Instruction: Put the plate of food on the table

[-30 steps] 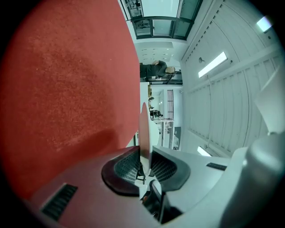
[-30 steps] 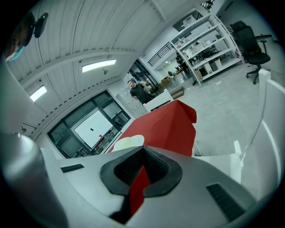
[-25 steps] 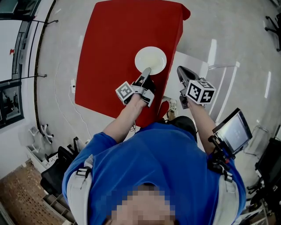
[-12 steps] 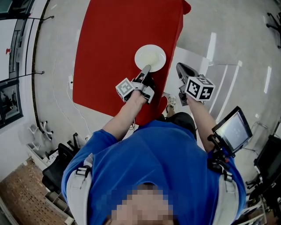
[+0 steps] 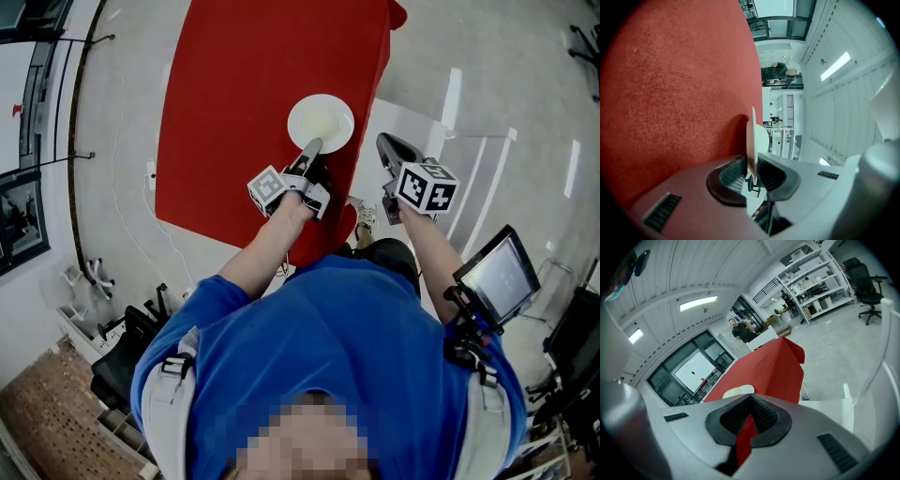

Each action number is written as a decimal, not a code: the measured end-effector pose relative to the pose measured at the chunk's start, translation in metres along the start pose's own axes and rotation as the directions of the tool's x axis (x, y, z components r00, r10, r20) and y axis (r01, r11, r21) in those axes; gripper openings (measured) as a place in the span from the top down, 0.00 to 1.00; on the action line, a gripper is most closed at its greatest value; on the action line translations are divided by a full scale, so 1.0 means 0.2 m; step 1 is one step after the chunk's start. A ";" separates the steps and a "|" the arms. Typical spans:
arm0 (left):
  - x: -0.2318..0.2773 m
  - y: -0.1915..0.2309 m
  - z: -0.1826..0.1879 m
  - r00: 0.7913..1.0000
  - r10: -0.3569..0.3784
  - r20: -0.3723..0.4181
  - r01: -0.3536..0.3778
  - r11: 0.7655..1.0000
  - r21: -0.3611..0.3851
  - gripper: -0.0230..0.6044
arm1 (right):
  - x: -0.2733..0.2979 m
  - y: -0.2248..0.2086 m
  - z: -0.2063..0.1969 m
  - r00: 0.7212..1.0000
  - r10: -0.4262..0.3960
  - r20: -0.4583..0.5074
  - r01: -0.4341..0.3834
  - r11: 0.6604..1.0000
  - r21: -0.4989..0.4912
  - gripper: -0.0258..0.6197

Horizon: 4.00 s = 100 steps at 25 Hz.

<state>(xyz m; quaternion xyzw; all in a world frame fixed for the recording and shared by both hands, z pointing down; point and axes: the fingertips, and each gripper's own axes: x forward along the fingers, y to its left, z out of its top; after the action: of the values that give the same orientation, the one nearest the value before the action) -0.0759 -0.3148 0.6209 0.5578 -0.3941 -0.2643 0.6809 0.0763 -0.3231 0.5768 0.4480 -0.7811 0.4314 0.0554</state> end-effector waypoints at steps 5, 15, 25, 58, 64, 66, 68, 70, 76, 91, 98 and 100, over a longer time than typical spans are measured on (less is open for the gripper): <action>0.01 0.05 0.00 0.999 0.051 0.003 -0.051 0.999 -0.009 0.86 | 0.02 -0.01 0.00 1.000 0.005 -0.002 -0.005 1.000 -0.006 0.96; 0.00 0.08 0.00 0.995 0.100 -0.014 -0.099 0.994 0.050 0.86 | 0.03 0.01 0.01 1.000 0.017 0.008 -0.017 1.000 -0.008 0.96; -0.01 0.08 -0.01 0.987 0.159 -0.038 -0.154 0.983 0.100 0.81 | 0.03 0.04 0.04 1.000 0.021 0.013 -0.021 1.000 -0.012 0.96; -0.07 0.15 -0.10 0.901 0.359 -0.243 -0.265 0.900 0.345 0.71 | 0.06 0.04 0.03 0.999 0.041 0.027 -0.041 0.999 -0.016 0.96; -0.05 0.10 -0.11 0.921 0.308 -0.237 -0.215 0.912 0.350 0.71 | 0.07 0.04 0.04 0.998 0.052 0.032 -0.051 0.998 -0.030 0.96; -0.04 0.09 -0.10 0.927 0.292 -0.235 -0.199 0.914 0.354 0.71 | 0.07 0.05 0.03 0.998 0.056 0.034 -0.054 0.998 -0.035 0.96; -0.04 0.07 -0.10 0.936 0.269 -0.229 -0.179 0.920 0.350 0.71 | 0.07 0.05 0.03 0.998 0.057 0.037 -0.056 0.998 -0.040 0.96; -0.02 0.05 -0.09 0.948 0.235 -0.217 -0.154 0.929 0.336 0.71 | 0.07 0.04 0.04 0.997 0.058 0.042 -0.056 0.997 -0.045 0.96; 0.00 -0.07 -0.07 0.974 0.132 -0.183 -0.064 0.940 0.336 0.71 | 0.05 0.06 0.06 0.996 0.065 0.061 -0.061 0.996 -0.061 0.96; -0.32 -0.39 -0.11 0.988 -0.034 -0.153 0.098 0.898 0.429 0.94 | -0.18 0.37 0.01 0.986 0.081 0.144 -0.065 0.991 -0.115 0.96; -0.47 -0.47 -0.12 0.984 -0.074 -0.159 0.144 0.857 0.494 0.95 | -0.27 0.51 -0.06 0.981 0.095 0.171 -0.075 0.990 -0.123 0.96; -0.52 -0.48 -0.12 0.984 -0.082 -0.160 0.153 0.849 0.506 0.95 | -0.29 0.55 -0.09 0.979 0.097 0.179 -0.075 0.989 -0.125 0.96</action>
<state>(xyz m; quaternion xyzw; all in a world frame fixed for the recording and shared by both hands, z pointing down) -0.1045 -0.2412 0.5022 0.7593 -0.3694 -0.1523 0.5135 0.0238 -0.2469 0.4917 0.4478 -0.8256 0.3432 -0.0097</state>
